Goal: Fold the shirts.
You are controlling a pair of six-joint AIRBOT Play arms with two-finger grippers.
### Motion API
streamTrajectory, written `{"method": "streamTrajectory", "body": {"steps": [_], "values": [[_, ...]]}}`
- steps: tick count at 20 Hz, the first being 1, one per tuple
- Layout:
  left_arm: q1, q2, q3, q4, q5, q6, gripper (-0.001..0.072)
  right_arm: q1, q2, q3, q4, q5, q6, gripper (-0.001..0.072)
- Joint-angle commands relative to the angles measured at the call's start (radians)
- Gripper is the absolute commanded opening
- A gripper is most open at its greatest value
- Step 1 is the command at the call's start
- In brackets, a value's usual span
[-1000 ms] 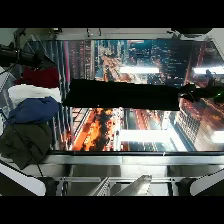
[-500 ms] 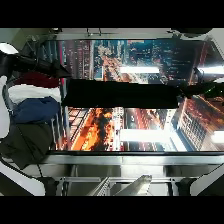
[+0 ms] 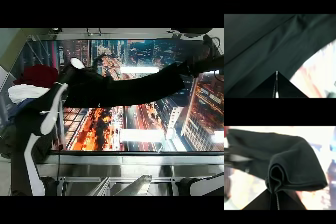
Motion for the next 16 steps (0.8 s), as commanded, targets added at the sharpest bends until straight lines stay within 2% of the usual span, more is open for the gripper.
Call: {"method": "streamTrajectory", "body": {"steps": [1,6,8,10,13,16], "values": [[-0.149,-0.096,0.056,-0.017,0.242,-0.05,-0.0002,0.073,0.1,0.008,0.052,0.024,0.108,0.0023],[-0.183,-0.126,0.05,-0.037,0.278,-0.074,-0.0002,0.185,0.14,0.008,0.211,0.016,0.137,0.0023],[-0.15,-0.108,0.024,-0.131,0.233,-0.076,-0.0002,0.234,0.135,0.008,0.2,-0.002,0.136,0.0024],[-0.086,-0.056,0.008,-0.249,0.086,-0.051,-0.0003,0.28,0.121,0.008,0.2,-0.024,0.137,0.0024],[0.066,0.092,0.009,-0.35,-0.222,0.005,-0.0005,0.37,0.1,0.008,0.201,-0.118,0.137,0.0024],[0.261,0.282,0.009,-0.345,-0.352,0.014,-0.0005,0.497,0.069,0.008,0.201,-0.276,0.136,0.0023]]}}
